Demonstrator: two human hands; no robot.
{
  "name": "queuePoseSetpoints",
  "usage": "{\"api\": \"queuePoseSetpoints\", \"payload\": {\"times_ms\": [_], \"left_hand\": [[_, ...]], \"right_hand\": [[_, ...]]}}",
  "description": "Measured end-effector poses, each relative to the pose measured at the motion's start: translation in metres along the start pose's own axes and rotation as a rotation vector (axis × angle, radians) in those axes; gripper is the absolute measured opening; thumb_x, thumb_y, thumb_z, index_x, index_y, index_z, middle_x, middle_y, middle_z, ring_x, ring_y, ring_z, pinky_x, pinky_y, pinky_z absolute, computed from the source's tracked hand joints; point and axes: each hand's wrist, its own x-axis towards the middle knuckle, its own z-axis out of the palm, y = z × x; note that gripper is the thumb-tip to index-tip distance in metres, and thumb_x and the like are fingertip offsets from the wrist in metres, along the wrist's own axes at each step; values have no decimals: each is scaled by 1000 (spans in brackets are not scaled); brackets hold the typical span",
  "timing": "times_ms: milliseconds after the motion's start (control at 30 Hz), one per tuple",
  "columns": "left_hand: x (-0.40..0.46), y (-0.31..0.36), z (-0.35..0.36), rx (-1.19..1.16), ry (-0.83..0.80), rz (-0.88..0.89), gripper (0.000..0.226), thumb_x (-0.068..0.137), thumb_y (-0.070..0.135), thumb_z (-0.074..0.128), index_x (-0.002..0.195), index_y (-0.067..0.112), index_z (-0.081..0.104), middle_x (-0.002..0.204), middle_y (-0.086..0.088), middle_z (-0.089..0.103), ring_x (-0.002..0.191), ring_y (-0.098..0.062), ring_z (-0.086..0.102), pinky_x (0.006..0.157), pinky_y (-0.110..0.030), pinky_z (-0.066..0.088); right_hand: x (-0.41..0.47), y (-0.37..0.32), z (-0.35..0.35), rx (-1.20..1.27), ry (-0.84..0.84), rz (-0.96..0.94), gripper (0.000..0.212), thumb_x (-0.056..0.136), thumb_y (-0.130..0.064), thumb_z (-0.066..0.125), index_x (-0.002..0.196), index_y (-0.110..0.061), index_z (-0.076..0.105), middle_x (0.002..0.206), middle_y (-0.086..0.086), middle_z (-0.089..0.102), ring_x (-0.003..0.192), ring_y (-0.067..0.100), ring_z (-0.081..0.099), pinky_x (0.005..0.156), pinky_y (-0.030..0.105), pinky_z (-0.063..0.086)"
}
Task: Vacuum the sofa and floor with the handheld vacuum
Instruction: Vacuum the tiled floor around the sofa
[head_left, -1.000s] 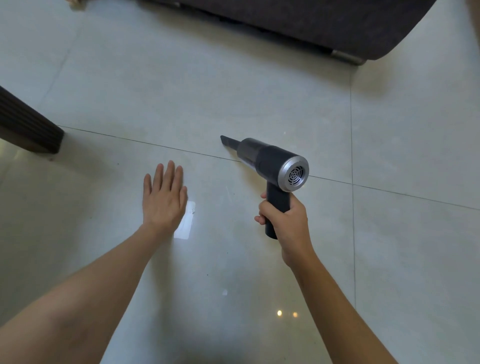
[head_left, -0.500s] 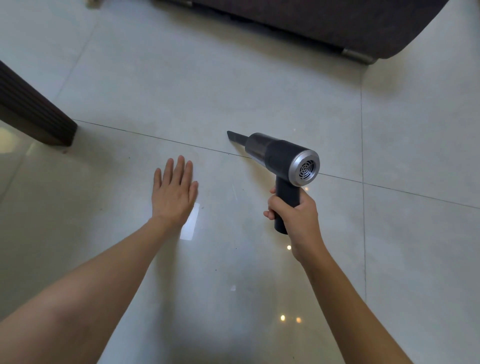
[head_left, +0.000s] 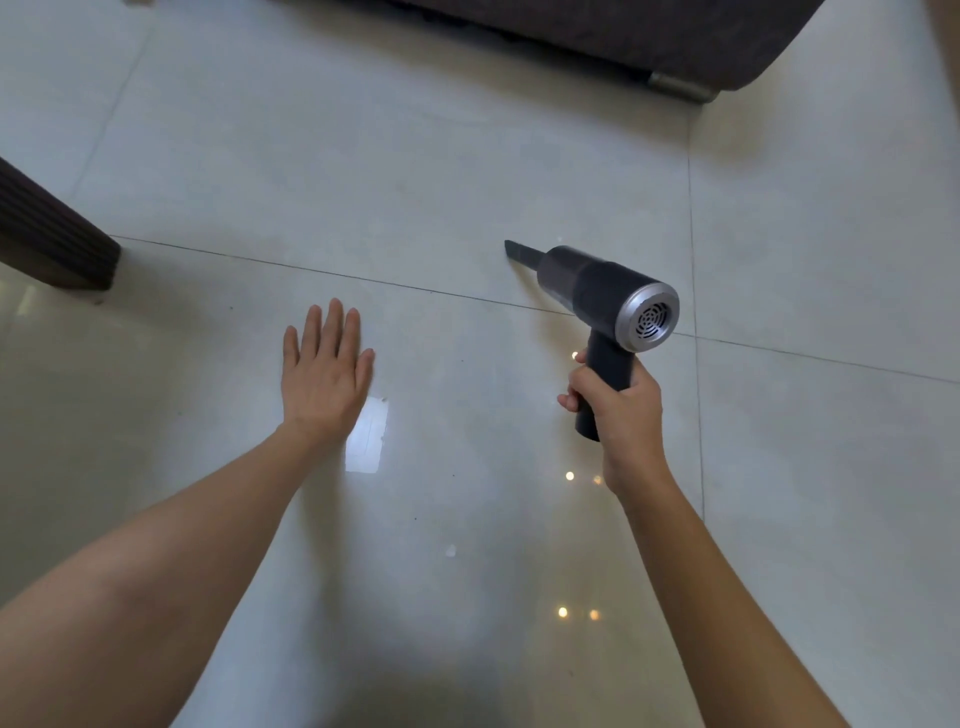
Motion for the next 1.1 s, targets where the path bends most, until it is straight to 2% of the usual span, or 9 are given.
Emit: {"api": "queuePoseSetpoints", "payload": {"times_ms": [67,200,367,533,900,1100], "left_hand": [[0,0,0,2,0,1,58,101,41,15,154,18,8,162,-2,1,148,-22,-5,119,-44,-2],[0,0,0,8,-9,1,59,101,42,14,154,18,4,162,-1,-2,148,-21,-7,119,-43,-4],[0,-1,1,15,-15,2,60,101,44,13,154,18,3,162,-1,-3,148,-21,-8,119,-43,-5],[1,-3,3,10,-4,9,60,101,45,15,154,18,7,162,-2,1,148,-23,-4,119,-44,-3],[2,-4,4,5,1,11,61,100,46,12,154,18,6,162,-2,0,148,-23,-5,119,-44,-3],[2,-4,4,-7,7,16,60,101,45,11,154,18,6,162,-2,0,148,-23,-6,119,-44,-3]], "right_hand": [[3,-1,-7,16,37,-8,15,81,1,59,83,-14,56,64,-9,55,54,15,49,54,25,36],[13,-3,-16,19,87,-6,13,81,-1,59,84,-14,55,70,0,53,54,15,50,51,22,36],[24,-6,-15,17,120,-4,12,81,-4,59,85,-15,55,69,-1,53,54,14,51,52,23,38],[28,-9,-13,27,122,15,13,81,-5,58,82,-17,55,68,-1,52,56,15,52,50,24,33],[23,-9,-17,5,124,16,13,81,-6,59,82,-18,56,69,-1,53,59,15,55,51,23,36],[8,-3,-14,-1,51,16,14,81,-1,58,86,-15,58,71,-5,55,60,16,55,53,25,37]]}}
